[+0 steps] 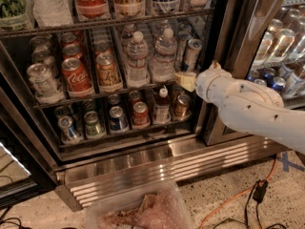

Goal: Pick redbull can from middle shelf of fridge

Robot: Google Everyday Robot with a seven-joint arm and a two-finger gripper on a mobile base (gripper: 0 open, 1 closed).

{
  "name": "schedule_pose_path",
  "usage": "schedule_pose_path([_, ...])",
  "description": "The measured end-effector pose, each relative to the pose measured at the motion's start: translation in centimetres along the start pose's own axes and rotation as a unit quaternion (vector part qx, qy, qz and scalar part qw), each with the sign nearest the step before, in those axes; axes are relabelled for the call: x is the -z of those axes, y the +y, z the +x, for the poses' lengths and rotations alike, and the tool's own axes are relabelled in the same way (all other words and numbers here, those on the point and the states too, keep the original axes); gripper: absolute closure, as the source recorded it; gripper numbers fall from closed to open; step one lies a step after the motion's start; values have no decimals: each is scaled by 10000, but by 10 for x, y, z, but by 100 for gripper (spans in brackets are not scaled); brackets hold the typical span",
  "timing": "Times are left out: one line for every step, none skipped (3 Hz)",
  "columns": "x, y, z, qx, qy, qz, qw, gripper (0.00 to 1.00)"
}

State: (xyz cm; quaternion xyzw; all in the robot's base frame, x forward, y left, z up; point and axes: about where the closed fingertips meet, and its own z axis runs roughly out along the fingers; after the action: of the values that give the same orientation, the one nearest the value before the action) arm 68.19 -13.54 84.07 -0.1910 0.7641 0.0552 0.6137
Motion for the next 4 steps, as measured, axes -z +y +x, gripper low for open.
schedule_pose_path([1, -3, 1, 0, 0, 0, 10000, 19])
schedule_pose_path([5, -2, 3, 9, 44, -14, 10000, 19])
schedule_pose_path([5, -2, 2, 9, 43, -14, 10000, 1])
schedule_pose_path([5, -1, 1, 15, 23, -3, 10000, 0])
